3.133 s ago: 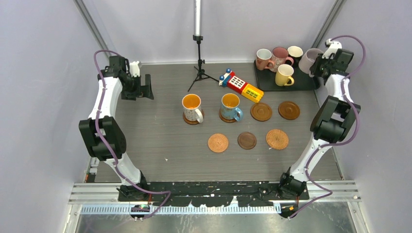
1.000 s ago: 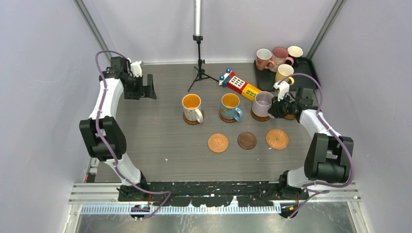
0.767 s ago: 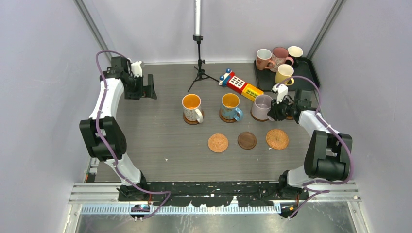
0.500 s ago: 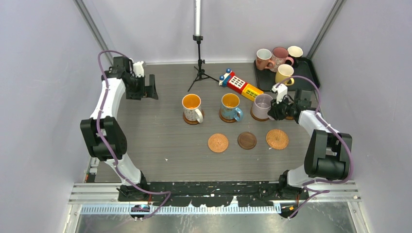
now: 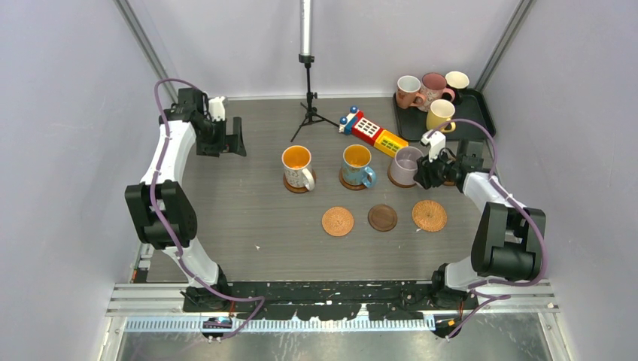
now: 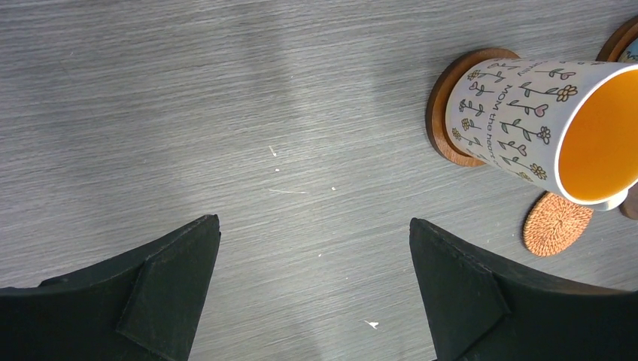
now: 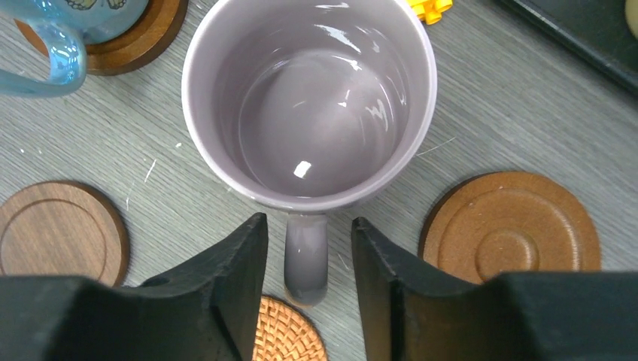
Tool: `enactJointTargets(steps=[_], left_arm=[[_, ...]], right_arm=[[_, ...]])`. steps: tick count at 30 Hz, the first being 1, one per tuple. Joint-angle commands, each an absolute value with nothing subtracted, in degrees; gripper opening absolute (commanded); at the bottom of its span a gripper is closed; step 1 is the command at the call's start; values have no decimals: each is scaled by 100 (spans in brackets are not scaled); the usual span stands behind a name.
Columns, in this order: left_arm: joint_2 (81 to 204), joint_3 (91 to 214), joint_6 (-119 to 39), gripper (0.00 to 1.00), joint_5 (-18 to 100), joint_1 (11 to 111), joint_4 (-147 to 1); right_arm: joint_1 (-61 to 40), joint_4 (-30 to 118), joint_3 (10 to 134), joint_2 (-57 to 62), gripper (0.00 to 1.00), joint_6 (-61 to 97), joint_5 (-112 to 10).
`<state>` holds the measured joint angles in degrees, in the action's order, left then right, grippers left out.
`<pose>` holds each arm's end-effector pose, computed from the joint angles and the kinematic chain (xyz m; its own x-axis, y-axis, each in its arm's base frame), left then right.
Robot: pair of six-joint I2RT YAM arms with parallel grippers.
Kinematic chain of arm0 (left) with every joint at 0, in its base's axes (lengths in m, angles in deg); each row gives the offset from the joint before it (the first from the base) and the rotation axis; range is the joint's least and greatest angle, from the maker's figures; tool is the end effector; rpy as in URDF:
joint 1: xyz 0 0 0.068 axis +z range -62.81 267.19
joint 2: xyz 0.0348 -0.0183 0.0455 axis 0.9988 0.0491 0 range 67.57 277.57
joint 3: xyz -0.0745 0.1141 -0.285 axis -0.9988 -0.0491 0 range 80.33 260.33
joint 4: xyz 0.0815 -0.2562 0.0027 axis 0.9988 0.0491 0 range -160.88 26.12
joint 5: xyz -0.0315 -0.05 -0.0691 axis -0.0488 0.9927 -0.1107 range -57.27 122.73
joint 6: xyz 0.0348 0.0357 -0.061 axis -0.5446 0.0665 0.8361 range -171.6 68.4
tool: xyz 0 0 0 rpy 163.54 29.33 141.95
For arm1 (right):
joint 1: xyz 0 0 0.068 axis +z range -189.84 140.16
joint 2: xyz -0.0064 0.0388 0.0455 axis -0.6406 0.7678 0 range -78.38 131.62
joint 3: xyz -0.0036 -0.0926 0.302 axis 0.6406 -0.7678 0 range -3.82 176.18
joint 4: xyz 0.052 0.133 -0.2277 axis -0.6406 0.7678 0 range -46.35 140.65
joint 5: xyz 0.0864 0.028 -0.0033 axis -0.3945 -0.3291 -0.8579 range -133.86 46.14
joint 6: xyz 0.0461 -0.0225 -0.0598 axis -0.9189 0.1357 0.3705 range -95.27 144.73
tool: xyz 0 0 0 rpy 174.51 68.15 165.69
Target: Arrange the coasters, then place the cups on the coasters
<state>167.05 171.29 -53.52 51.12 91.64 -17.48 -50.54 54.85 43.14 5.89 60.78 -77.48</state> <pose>0.3952 0.0093 0.3176 -0.8767 -0.0364 -0.4797 0.1037 0.9594 -0.2624 0.3144 -0.0213 0.2172 -0.4740 -0.4091 -0.7797 -0.5996 0.7984 -0.0544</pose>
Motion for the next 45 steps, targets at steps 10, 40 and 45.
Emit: enactJointTargets(steps=[10,40,45], left_arm=[[16393,17352,-5378,100,5084,9080,-1677],[16768,17540,-5764,100,4917,9065,-1505],[16930,17687,-5785,100,4906,9062,-1435]], right_arm=[[-5454,7000,5558,-140,66,5790,-8034],[-5734,7898,10860,4390,70,4996,-6338],[-5736,7906,11055,4781,70,5174,-6395]])
